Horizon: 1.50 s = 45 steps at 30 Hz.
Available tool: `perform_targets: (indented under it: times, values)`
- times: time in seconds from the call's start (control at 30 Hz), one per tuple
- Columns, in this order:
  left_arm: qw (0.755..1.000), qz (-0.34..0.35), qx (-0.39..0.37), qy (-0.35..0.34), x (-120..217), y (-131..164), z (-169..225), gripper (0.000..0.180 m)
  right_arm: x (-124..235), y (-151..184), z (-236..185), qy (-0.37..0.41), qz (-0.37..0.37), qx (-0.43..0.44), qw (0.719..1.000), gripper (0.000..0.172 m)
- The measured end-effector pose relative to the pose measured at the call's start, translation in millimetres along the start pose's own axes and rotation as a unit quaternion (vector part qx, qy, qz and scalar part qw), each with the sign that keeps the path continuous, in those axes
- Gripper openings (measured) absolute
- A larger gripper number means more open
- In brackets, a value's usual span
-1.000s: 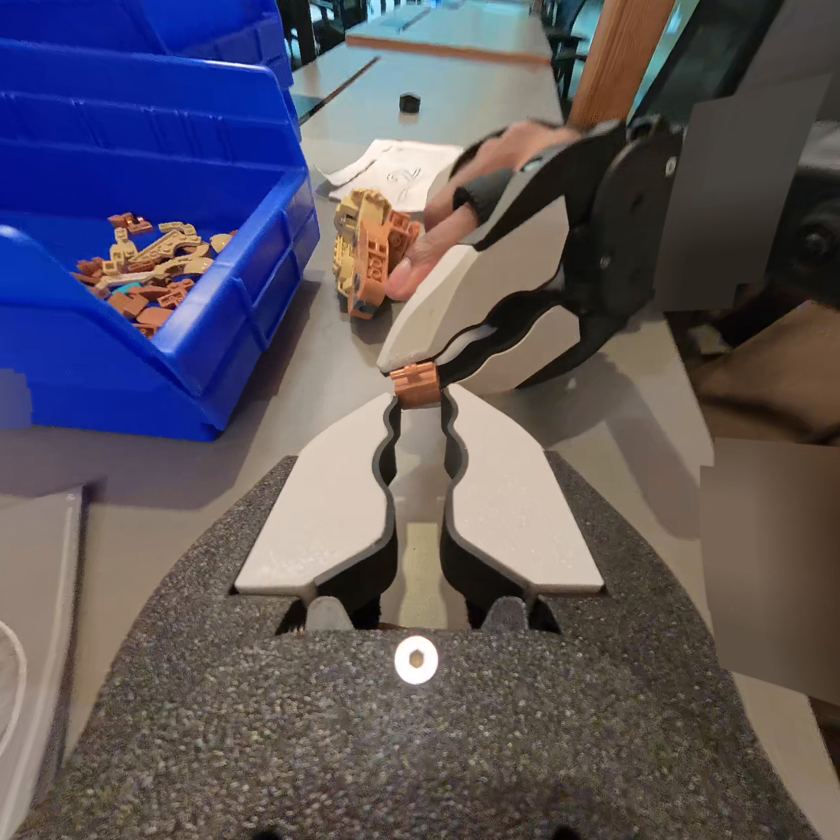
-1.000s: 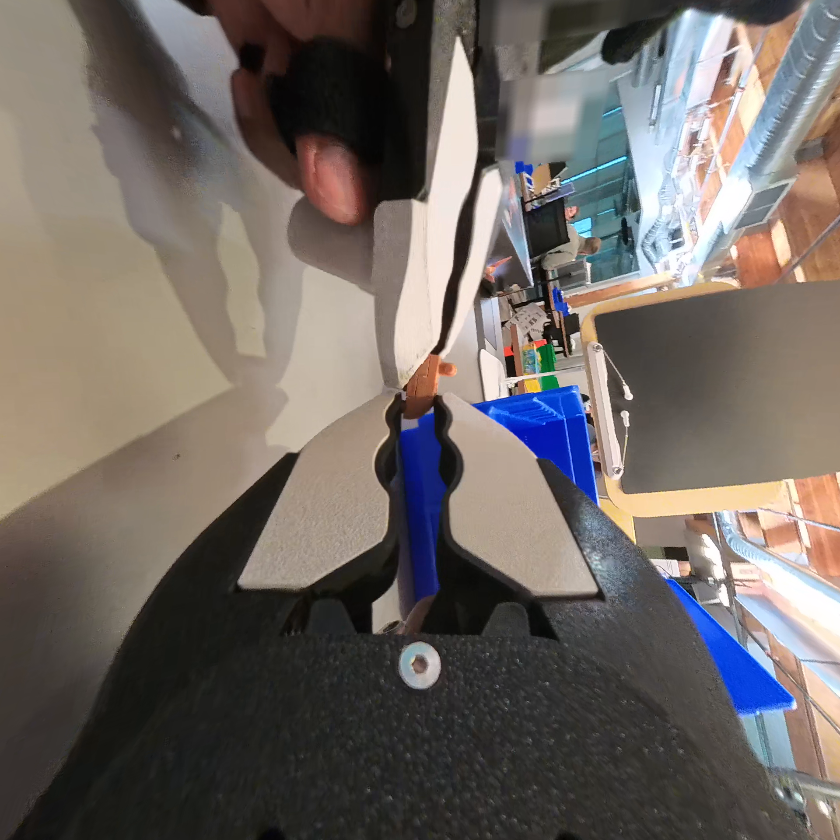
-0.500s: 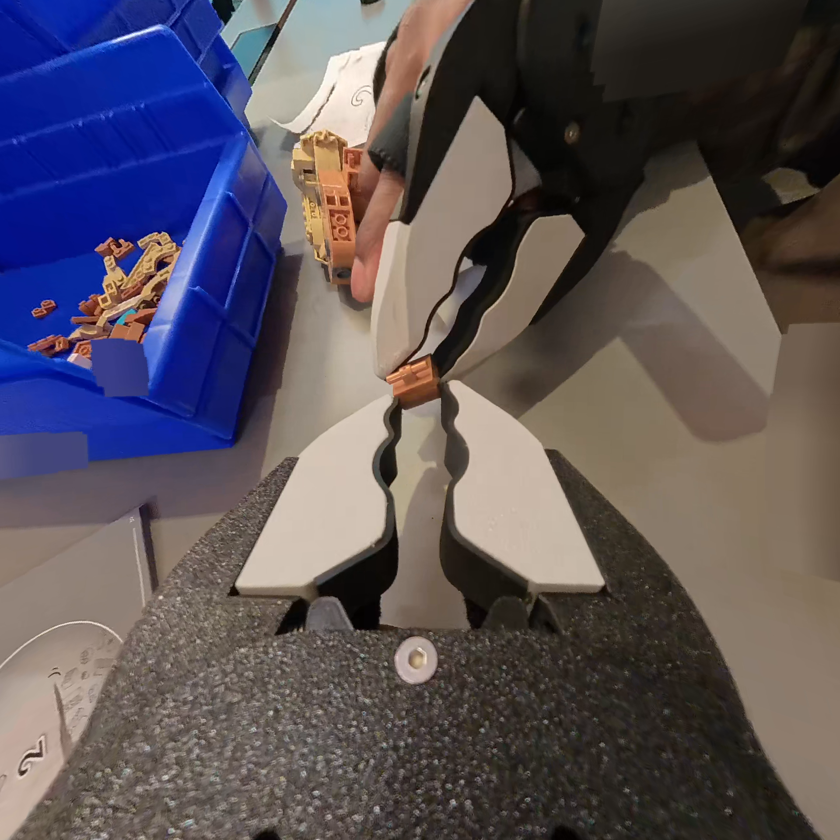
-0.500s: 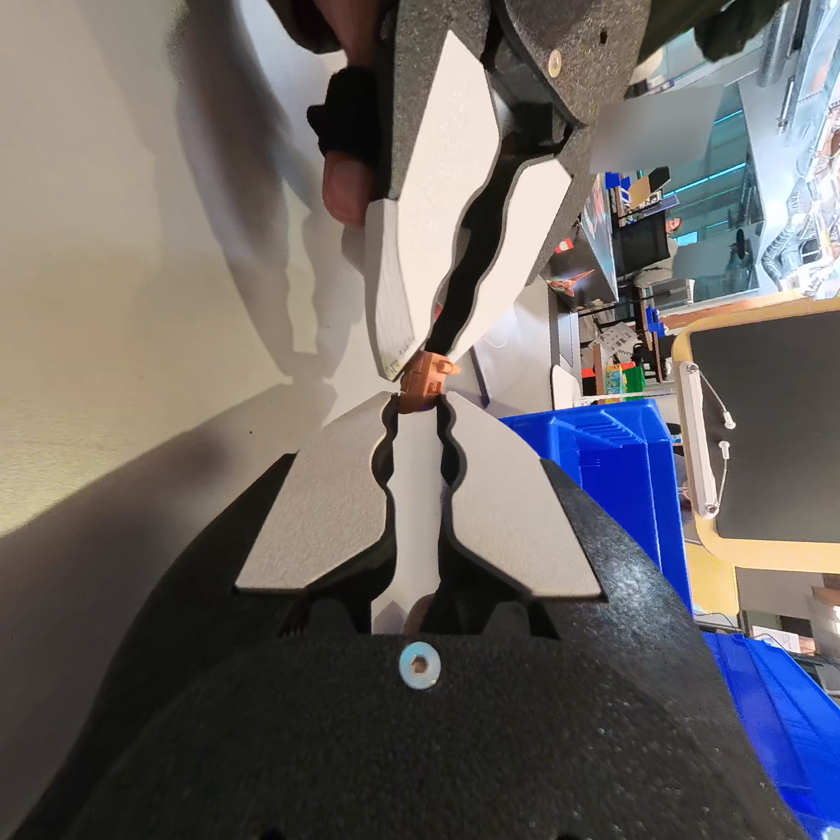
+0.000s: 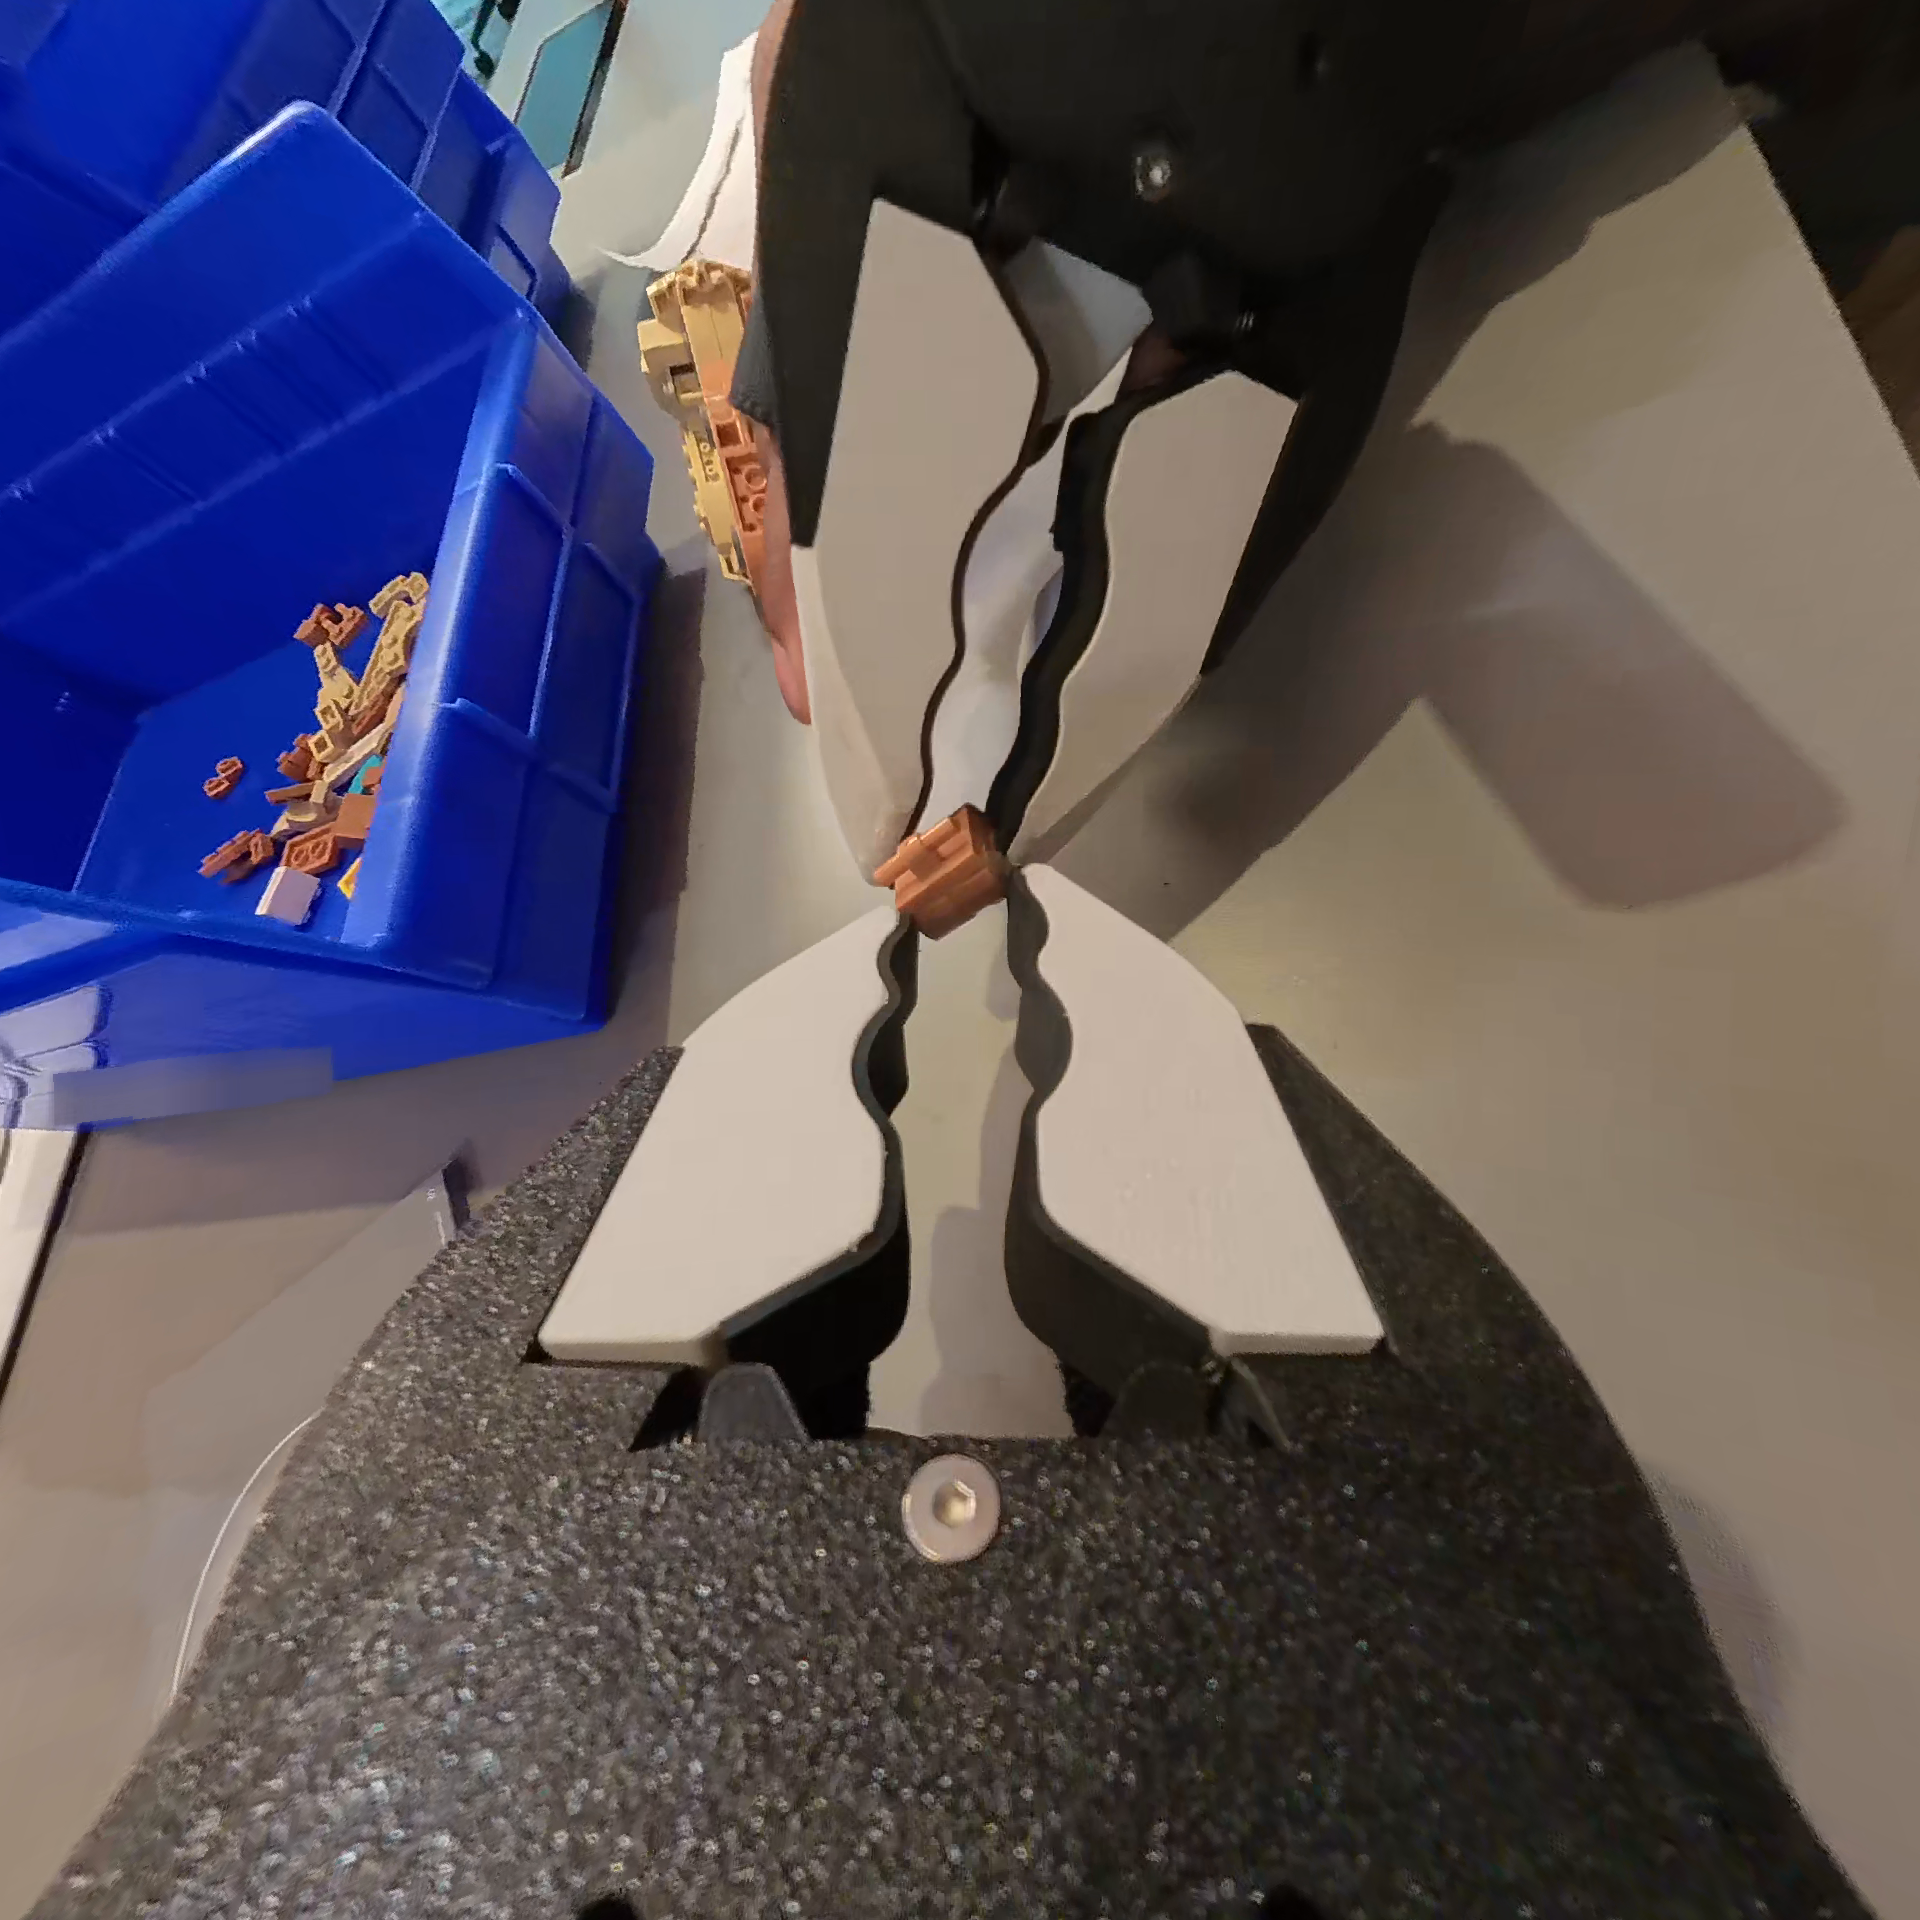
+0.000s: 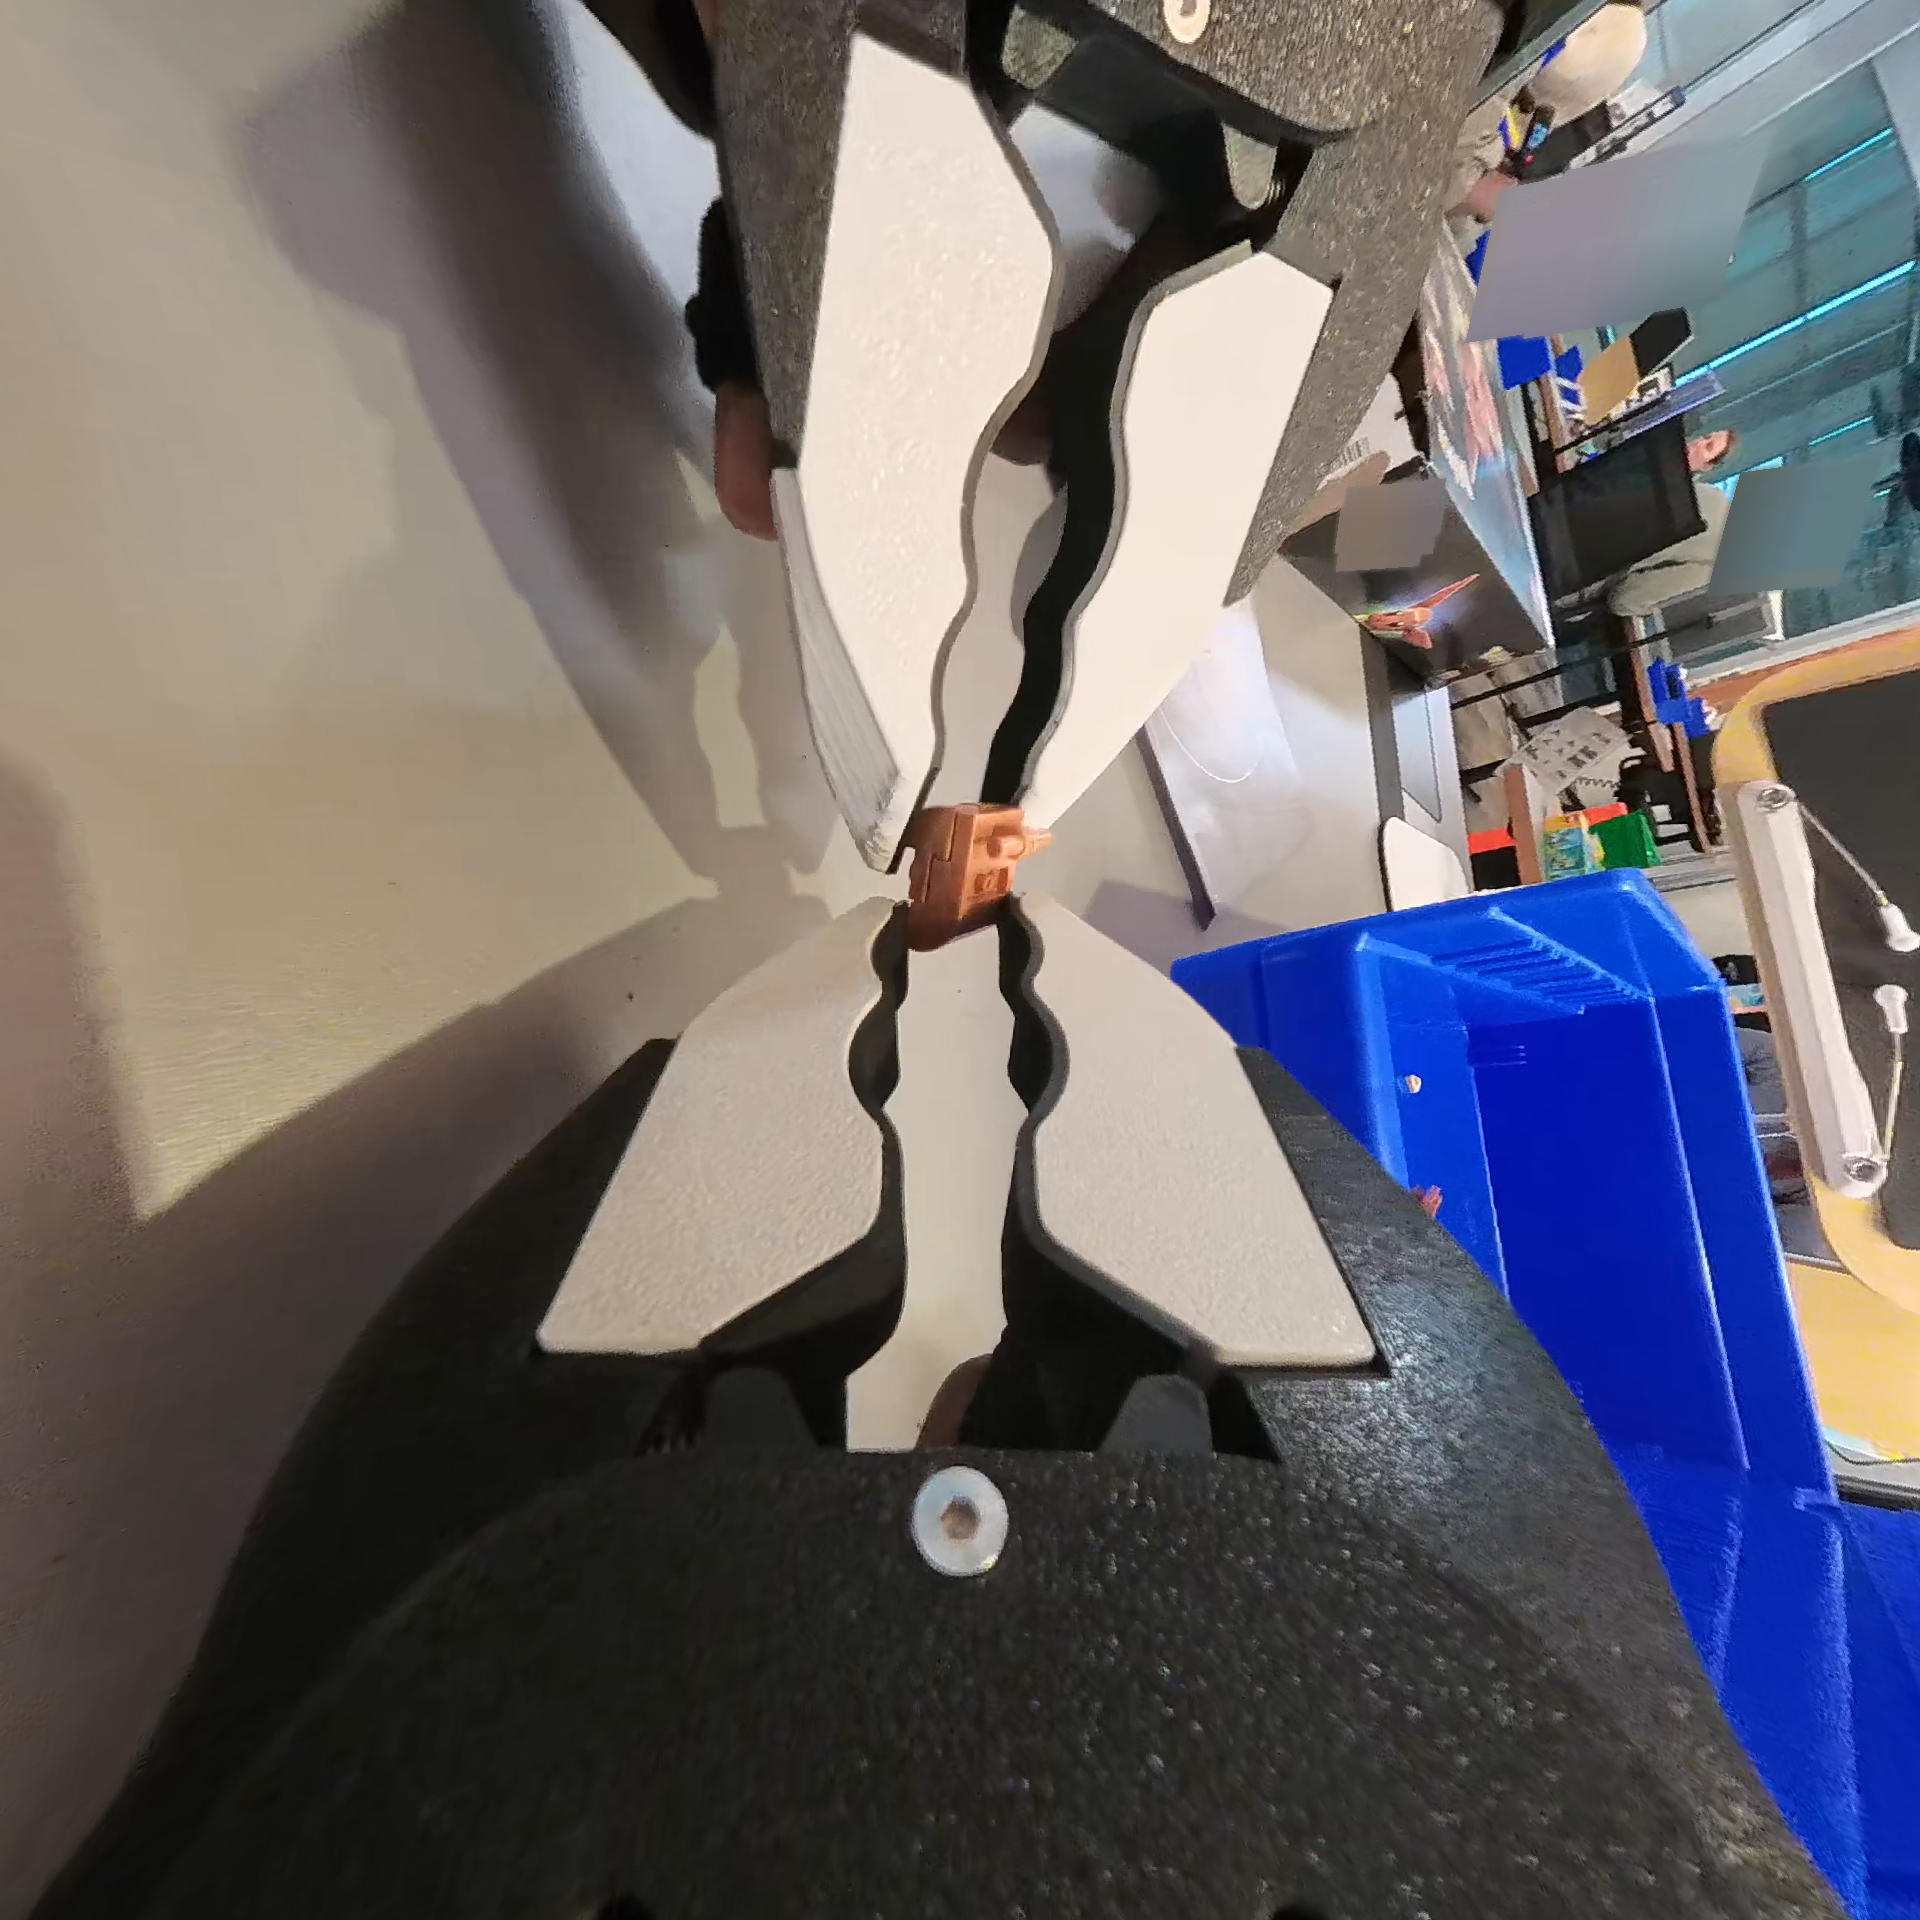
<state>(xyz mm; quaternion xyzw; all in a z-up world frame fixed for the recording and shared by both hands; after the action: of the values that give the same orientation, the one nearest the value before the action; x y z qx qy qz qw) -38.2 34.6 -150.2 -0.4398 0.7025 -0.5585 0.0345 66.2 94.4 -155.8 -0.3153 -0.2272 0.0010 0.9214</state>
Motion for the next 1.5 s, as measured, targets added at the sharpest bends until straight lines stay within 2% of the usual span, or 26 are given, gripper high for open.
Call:
perform_targets:
  times: [0.2, 0.23, 0.3, 0.43, 0.57, 0.7, 0.8, 0.93, 1.13, 1.43, 1.5]
  values:
    - [1.0, -0.01, -0.022, -0.006, -2.6, 1.2, 1.3, 0.017, -1.6, 3.5, -0.8, -0.012, -0.006, -0.011, 1.0, 0.014]
    - [0.999, -0.016, -0.03, -0.013, -2.6, 3.0, 0.9, 0.0, -2.1, 5.0, -0.1, -0.009, -0.01, -0.012, 1.0, 0.013]
    - [0.999, -0.037, -0.028, -0.015, -6.4, 9.5, 0.9, 0.0, -3.0, 7.4, 1.2, 0.004, -0.013, -0.015, 1.0, 0.012]
    - [0.999, -0.033, 0.0, -0.033, -6.2, 14.5, -2.3, 0.005, -3.9, 11.9, 3.9, 0.034, -0.03, -0.003, 0.999, 0.012]
    - [0.997, 0.013, 0.046, -0.053, 2.3, 12.2, -10.7, 0.018, -1.8, 12.4, 5.1, 0.04, -0.02, -0.004, 0.999, 0.012]
    - [0.99, 0.066, 0.122, -0.041, 7.9, 7.9, -15.6, 0.026, -2.7, 12.5, 7.5, 0.079, -0.039, 0.027, 0.996, 0.012]
    - [0.977, 0.098, 0.184, -0.048, 7.4, 3.6, -19.4, 0.027, -3.3, 10.5, 10.1, 0.118, -0.048, 0.045, 0.991, 0.012]
    - [0.963, 0.107, 0.235, -0.074, 2.0, 5.9, -22.9, 0.028, -4.8, 5.7, 11.7, 0.151, -0.046, 0.038, 0.987, 0.011]
    - [0.953, 0.14, 0.251, -0.093, -1.4, 2.3, -22.2, 0.027, -8.6, 2.7, 12.2, 0.188, -0.058, 0.03, 0.98, 0.012]
    - [0.949, 0.144, 0.232, -0.158, -1.4, -4.5, -20.5, 0.027, -7.6, 1.0, 16.3, 0.227, -0.074, 0.026, 0.971, 0.011]
    - [0.95, 0.148, 0.218, -0.166, -0.3, -5.6, -19.3, 0.018, -6.9, -0.4, 16.5, 0.233, -0.074, 0.032, 0.969, 0.011]
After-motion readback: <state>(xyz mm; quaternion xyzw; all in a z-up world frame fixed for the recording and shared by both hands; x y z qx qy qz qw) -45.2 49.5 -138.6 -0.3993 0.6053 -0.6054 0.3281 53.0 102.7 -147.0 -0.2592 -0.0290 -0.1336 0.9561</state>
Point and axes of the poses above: each gripper's, where its closed fingertips meet, x back along the fingers, y out of its underside, z = x × y across the jaws, the point moved 8 cm from there along x, back along the fingers, and after that the axes turned 8 degrees about z, right-handed, at the moved point
